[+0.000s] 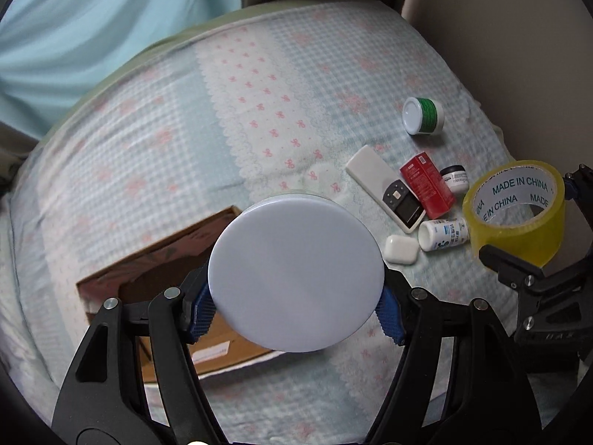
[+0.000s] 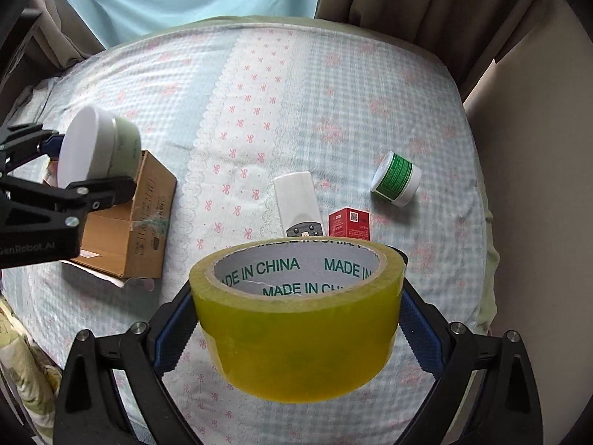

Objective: Organize rigid objects
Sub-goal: 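Carry both items into the cardboard box and open both tools, then lift both tools out of the box and move toward the remaining items, then grasp the white earbud case with the left tool while the right tool grasps the red box, then carry both items into the cardboard box and open both tools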

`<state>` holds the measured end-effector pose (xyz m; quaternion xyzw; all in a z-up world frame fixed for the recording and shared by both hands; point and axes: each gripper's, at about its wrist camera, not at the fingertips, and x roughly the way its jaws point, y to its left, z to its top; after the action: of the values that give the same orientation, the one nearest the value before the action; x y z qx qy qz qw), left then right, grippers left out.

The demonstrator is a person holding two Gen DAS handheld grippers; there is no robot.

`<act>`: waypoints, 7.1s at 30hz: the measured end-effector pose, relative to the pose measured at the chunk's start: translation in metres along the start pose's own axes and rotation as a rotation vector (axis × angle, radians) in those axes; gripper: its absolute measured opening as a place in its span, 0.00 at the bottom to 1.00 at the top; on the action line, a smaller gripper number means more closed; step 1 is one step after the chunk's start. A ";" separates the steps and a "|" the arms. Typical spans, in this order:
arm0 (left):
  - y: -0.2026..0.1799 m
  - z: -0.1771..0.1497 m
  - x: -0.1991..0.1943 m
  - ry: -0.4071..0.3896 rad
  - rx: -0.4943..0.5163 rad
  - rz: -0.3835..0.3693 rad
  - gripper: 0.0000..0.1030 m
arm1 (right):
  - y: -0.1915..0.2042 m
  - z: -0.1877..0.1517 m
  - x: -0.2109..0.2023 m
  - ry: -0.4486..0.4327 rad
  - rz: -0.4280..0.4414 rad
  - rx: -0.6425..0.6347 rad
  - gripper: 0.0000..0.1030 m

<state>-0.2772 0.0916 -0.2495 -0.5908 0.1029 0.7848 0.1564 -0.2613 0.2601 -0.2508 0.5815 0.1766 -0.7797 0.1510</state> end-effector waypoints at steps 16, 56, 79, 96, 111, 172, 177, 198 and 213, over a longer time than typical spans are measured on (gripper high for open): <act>0.186 -0.109 -0.058 -0.052 -0.239 0.037 0.66 | 0.138 0.041 -0.070 -0.049 0.180 0.036 0.94; 0.271 -0.118 0.129 0.156 -0.050 0.011 0.77 | 0.246 0.094 0.166 0.321 0.246 0.429 0.95; 0.286 -0.144 0.028 0.035 -0.174 0.033 1.00 | 0.246 0.079 0.080 0.226 0.196 0.292 1.00; 0.217 -0.150 -0.103 -0.133 -0.254 0.091 1.00 | 0.200 0.026 -0.051 -0.003 0.121 0.114 1.00; 0.052 -0.119 -0.109 -0.141 -0.264 -0.030 1.00 | 0.002 -0.064 -0.100 -0.109 0.117 0.203 1.00; -0.175 -0.047 0.234 0.012 0.290 -0.062 0.64 | -0.102 0.042 0.218 0.263 0.341 -0.274 0.47; -0.169 -0.043 0.233 0.019 0.277 -0.079 0.55 | -0.111 0.042 0.218 0.252 0.356 -0.207 0.42; -0.142 -0.036 0.199 -0.035 0.189 -0.075 0.55 | -0.114 0.036 0.190 0.161 0.353 -0.117 0.41; -0.092 -0.048 0.056 -0.194 0.103 -0.060 0.55 | -0.071 0.041 0.064 0.034 0.377 -0.031 0.40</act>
<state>-0.2142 0.1671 -0.3143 -0.5059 0.1097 0.8270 0.2190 -0.3454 0.3025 -0.2947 0.6149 0.0789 -0.7248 0.3004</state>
